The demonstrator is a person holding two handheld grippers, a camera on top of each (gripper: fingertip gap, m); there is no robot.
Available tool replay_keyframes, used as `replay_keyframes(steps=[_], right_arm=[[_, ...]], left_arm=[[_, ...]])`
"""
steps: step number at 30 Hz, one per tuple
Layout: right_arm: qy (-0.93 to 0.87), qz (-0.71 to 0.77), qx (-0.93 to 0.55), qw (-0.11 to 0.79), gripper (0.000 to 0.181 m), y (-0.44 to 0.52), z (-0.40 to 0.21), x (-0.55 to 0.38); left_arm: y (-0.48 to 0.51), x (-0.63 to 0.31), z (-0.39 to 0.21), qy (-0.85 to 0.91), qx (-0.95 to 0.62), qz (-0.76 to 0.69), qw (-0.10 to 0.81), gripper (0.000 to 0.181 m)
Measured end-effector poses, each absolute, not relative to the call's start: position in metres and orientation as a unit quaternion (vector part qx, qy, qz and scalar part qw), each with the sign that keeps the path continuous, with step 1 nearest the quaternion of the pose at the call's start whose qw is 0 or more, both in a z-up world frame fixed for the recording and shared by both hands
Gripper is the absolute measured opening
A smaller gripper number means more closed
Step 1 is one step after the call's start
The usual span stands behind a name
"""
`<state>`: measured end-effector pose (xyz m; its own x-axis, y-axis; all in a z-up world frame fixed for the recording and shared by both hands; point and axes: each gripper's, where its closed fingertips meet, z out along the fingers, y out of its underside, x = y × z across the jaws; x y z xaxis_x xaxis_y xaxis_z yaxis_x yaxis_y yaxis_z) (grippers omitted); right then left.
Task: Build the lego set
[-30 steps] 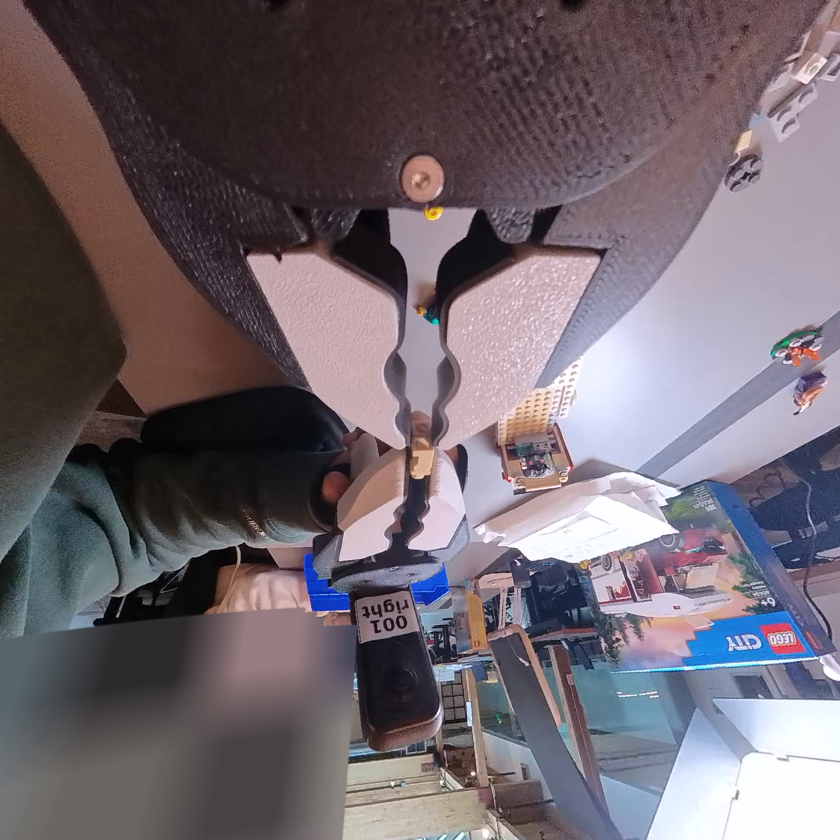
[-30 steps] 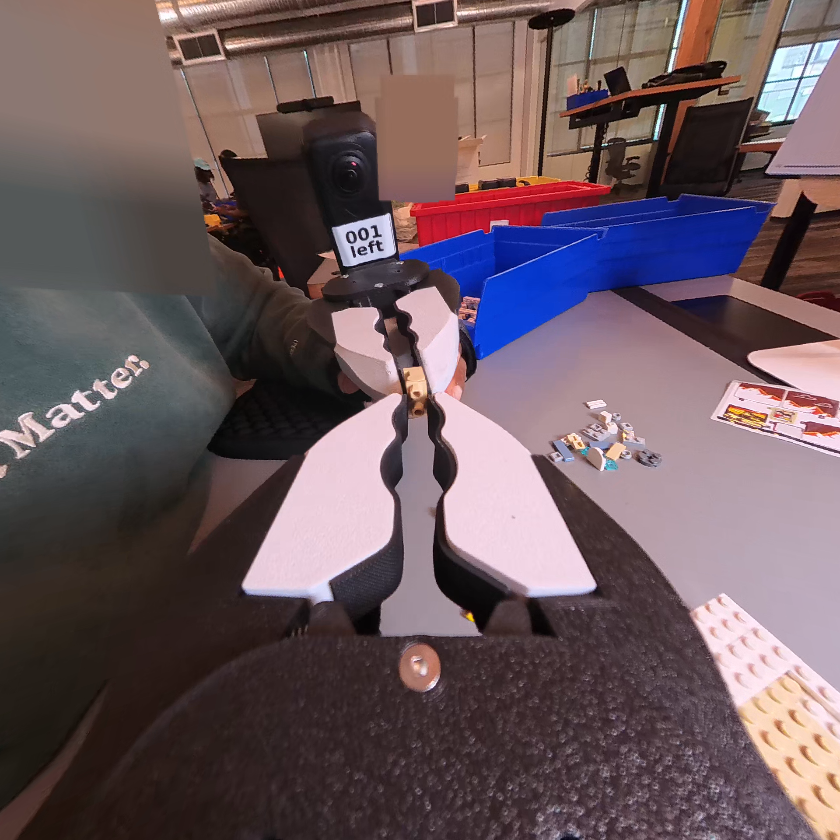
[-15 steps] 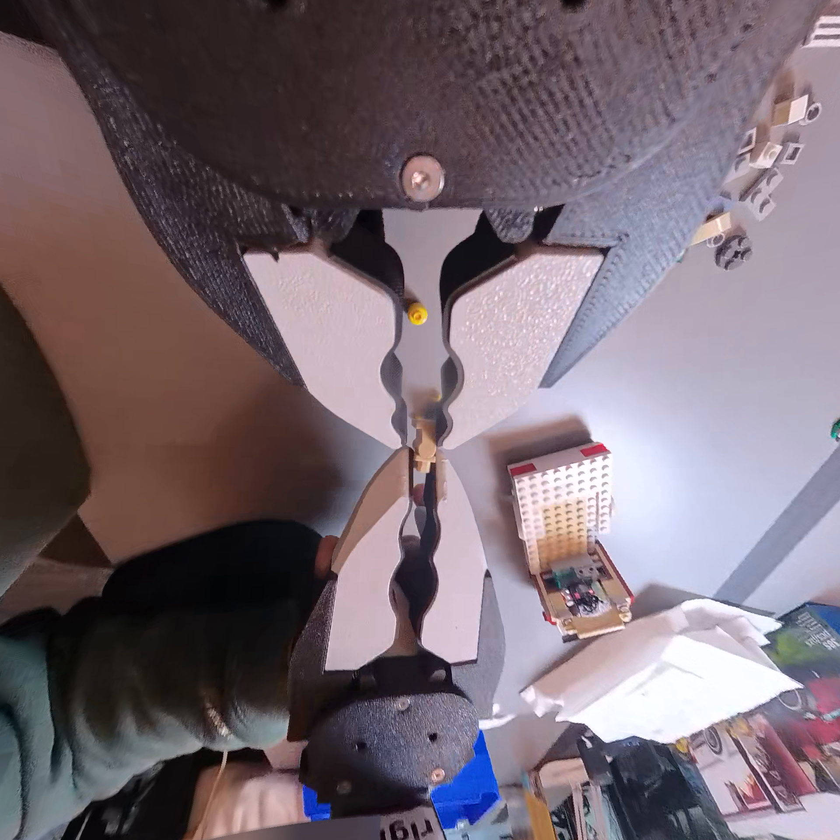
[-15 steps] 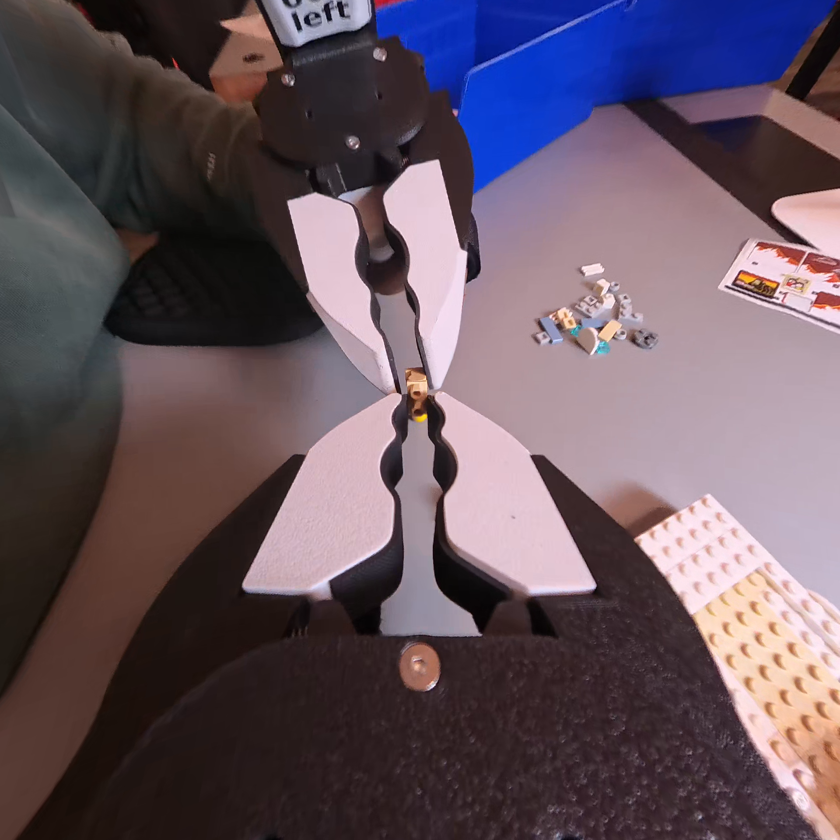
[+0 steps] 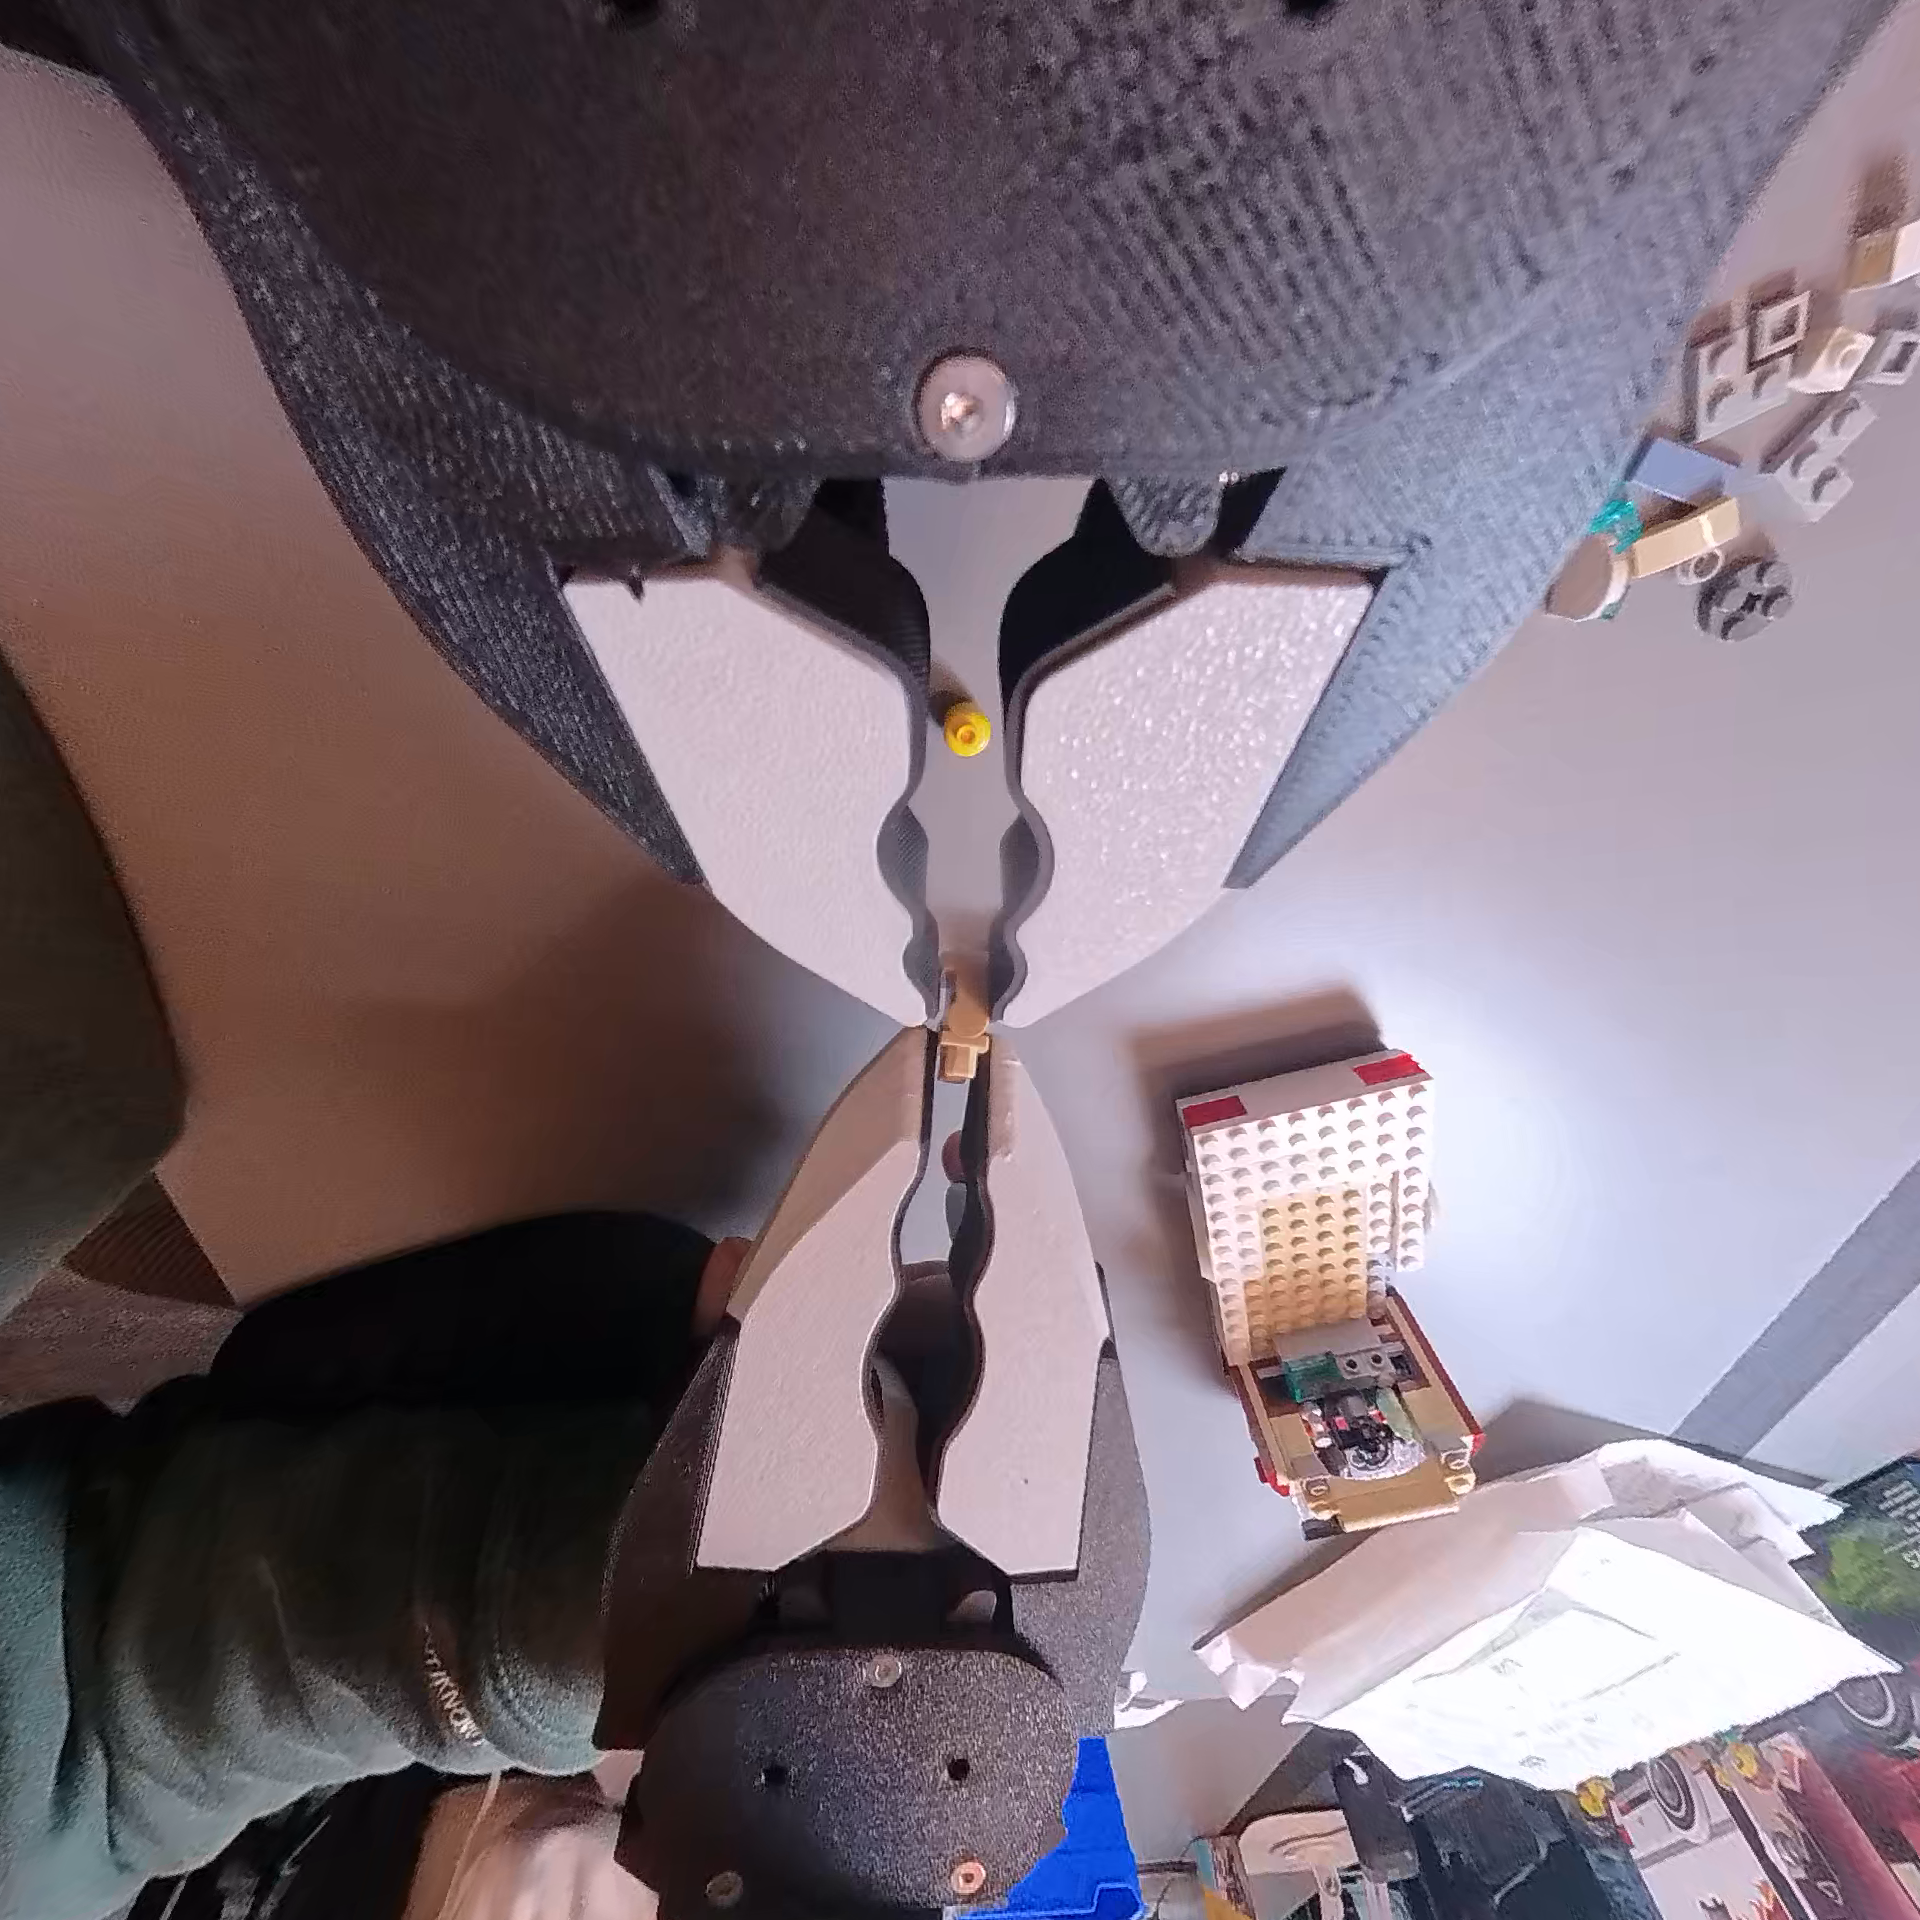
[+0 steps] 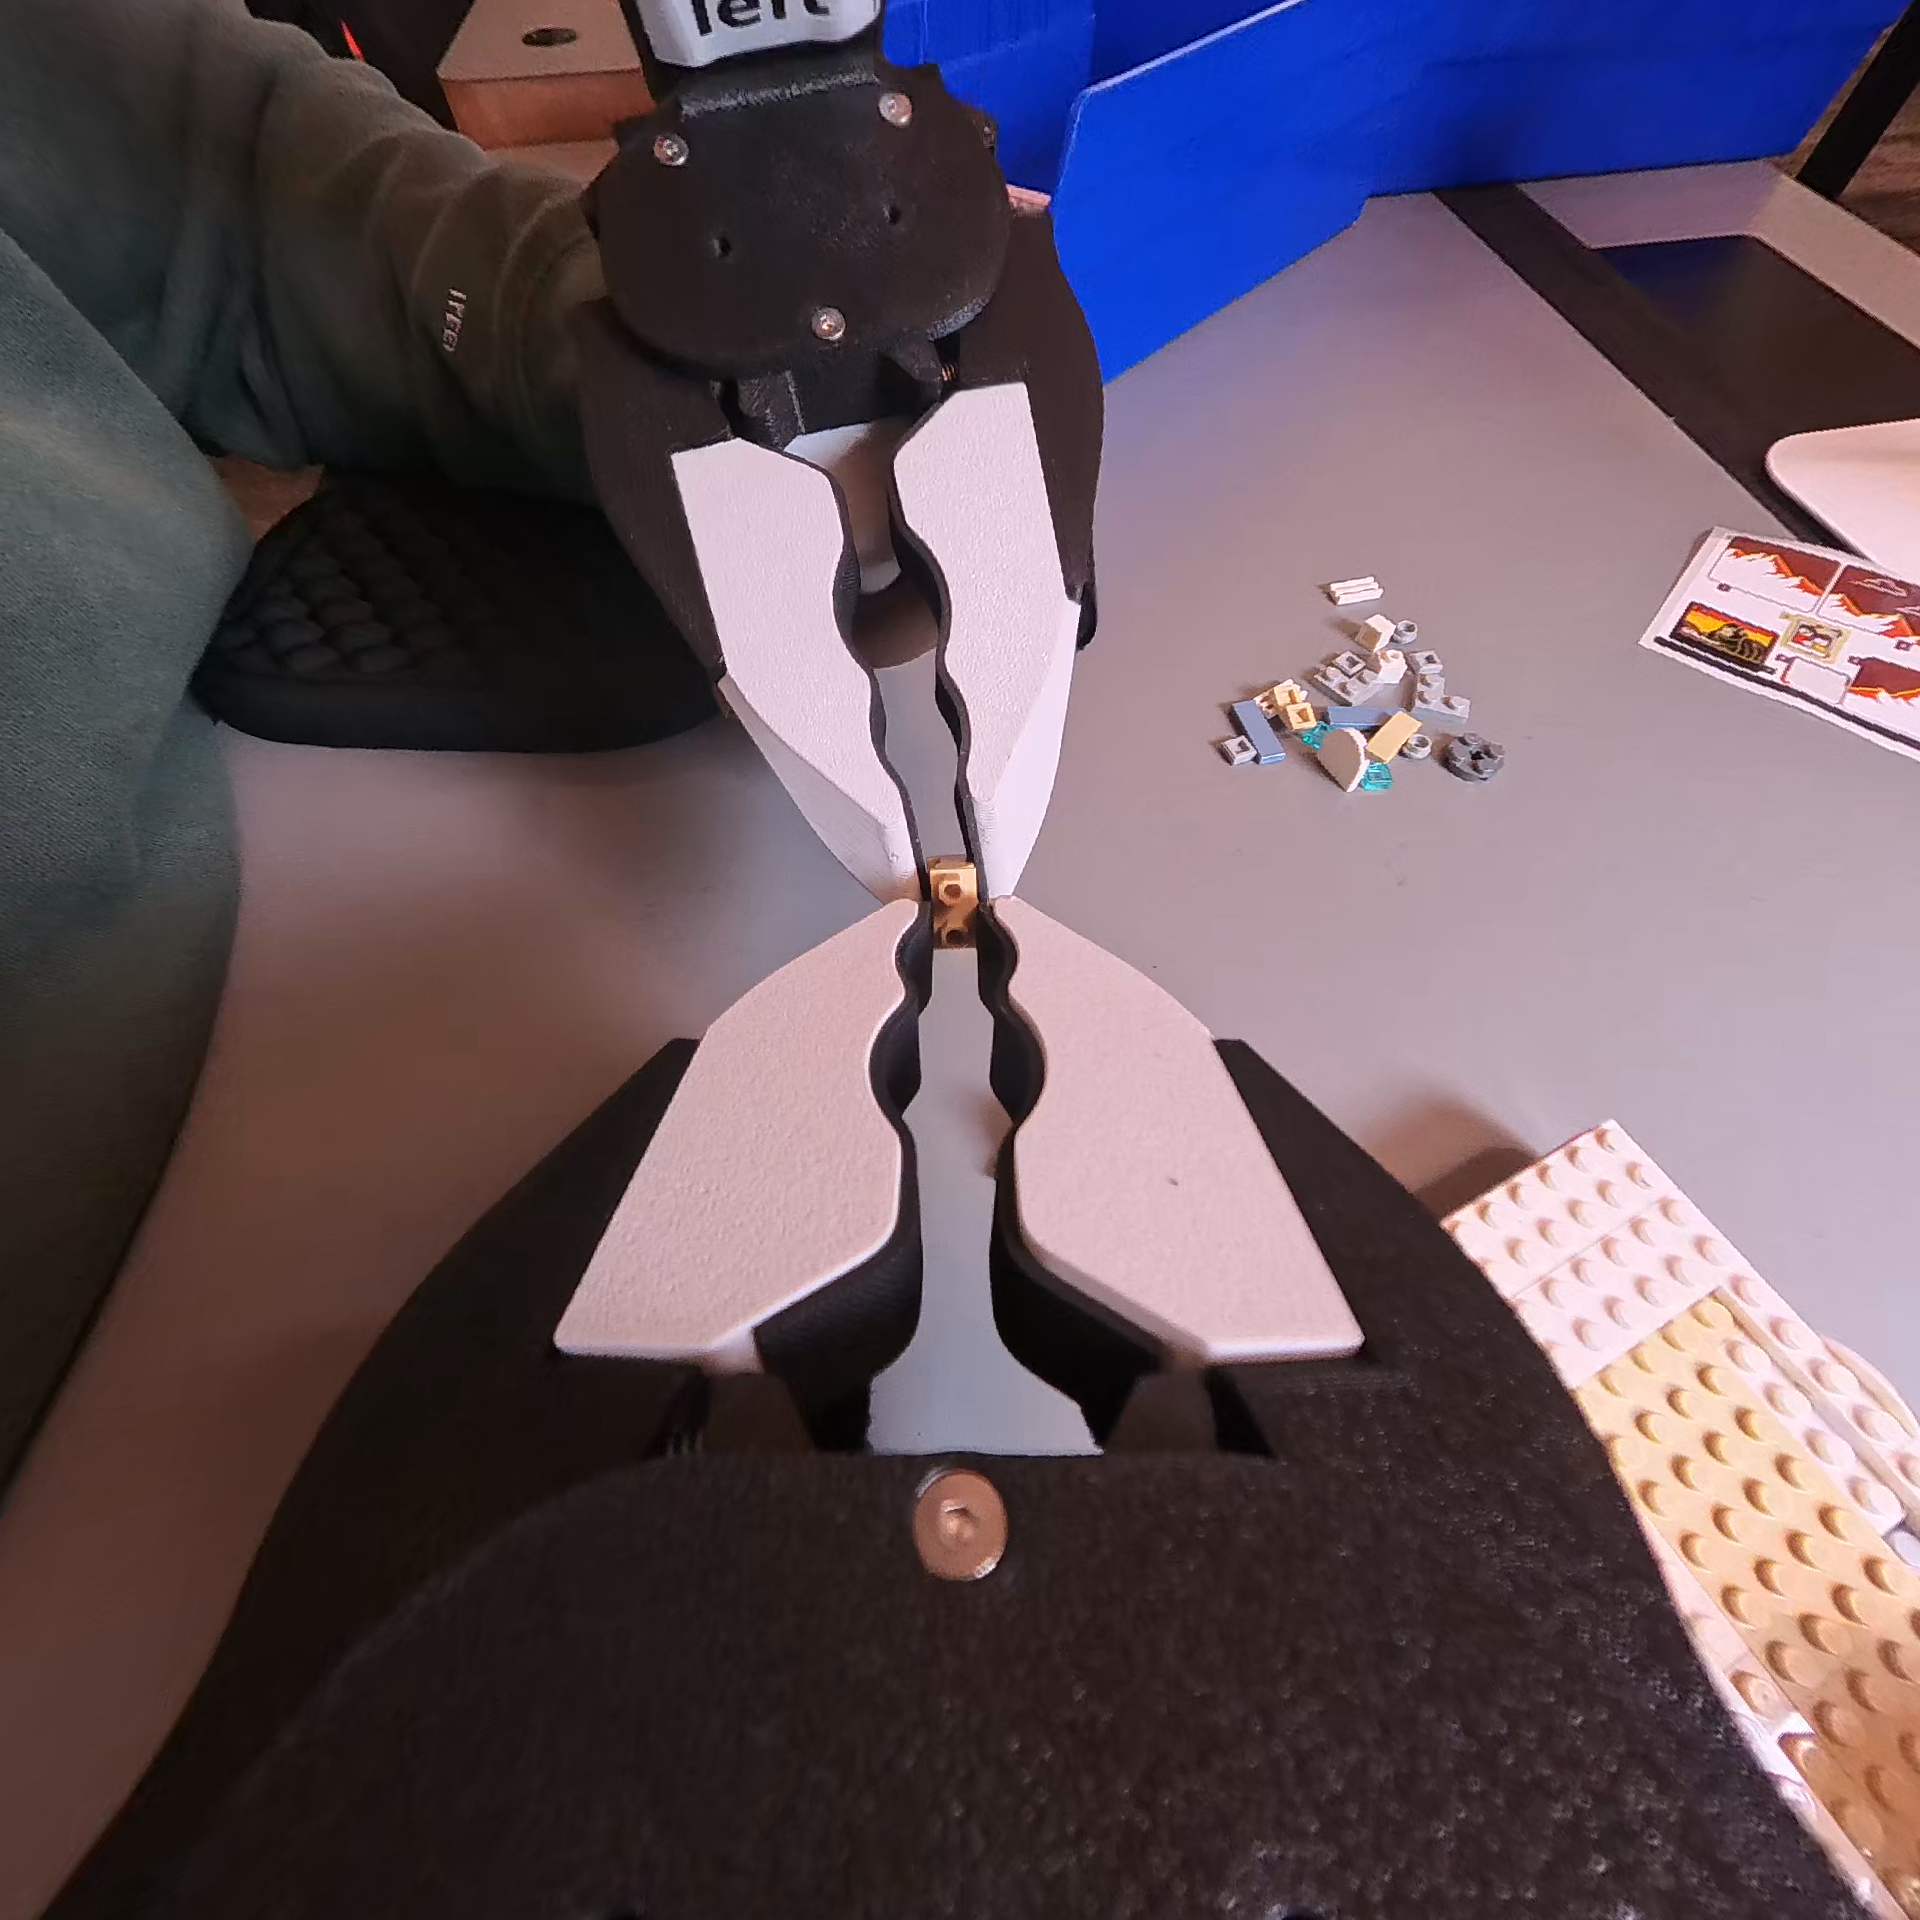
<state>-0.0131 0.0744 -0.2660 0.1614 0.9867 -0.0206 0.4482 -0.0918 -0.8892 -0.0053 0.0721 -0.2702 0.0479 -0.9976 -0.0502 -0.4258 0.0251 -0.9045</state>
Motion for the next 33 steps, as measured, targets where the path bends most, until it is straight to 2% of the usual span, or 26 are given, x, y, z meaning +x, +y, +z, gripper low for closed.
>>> replay_keyframes(steps=[2,4,5,11,17,19,22,27,33], right_arm=[[-0.542,0.348,-0.655,0.394,0.008,0.076,-0.265,-0.013],[-0.524,0.341,-0.676,0.39,0.025,0.083,-0.265,-0.008],[-0.52,0.332,-0.689,0.38,0.027,0.086,-0.268,-0.003],[-0.54,0.244,-0.756,0.279,0.026,0.087,-0.311,0.021],[-0.513,0.213,-0.792,0.254,0.017,0.094,-0.323,0.017],[-0.506,0.213,-0.798,0.248,0.008,0.095,-0.325,0.016],[-0.509,0.227,-0.785,0.269,0.008,0.096,-0.317,0.014],[-0.474,0.383,-0.696,0.38,0.008,0.096,-0.249,0.005],[-0.476,0.433,-0.674,0.363,0.008,0.084,-0.252,-0.006]], left_arm=[[0.073,-0.005,-0.269,0.58,-0.604,-0.372,0.4,0.008],[0.079,-0.007,-0.267,0.561,-0.613,-0.387,0.4,0.008],[0.084,-0.009,-0.268,0.55,-0.624,-0.388,0.398,0.008],[0.103,-0.017,-0.282,0.513,-0.665,-0.386,0.38,0.008],[0.101,-0.016,-0.292,0.525,-0.672,-0.373,0.365,0.008],[0.1,-0.016,-0.294,0.527,-0.674,-0.373,0.359,0.008],[0.099,-0.015,-0.294,0.524,-0.676,-0.382,0.351,0.008],[0.09,-0.012,-0.281,0.506,-0.661,-0.442,0.334,0.008],[0.075,-0.006,-0.269,0.498,-0.641,-0.494,0.312,0.008]])
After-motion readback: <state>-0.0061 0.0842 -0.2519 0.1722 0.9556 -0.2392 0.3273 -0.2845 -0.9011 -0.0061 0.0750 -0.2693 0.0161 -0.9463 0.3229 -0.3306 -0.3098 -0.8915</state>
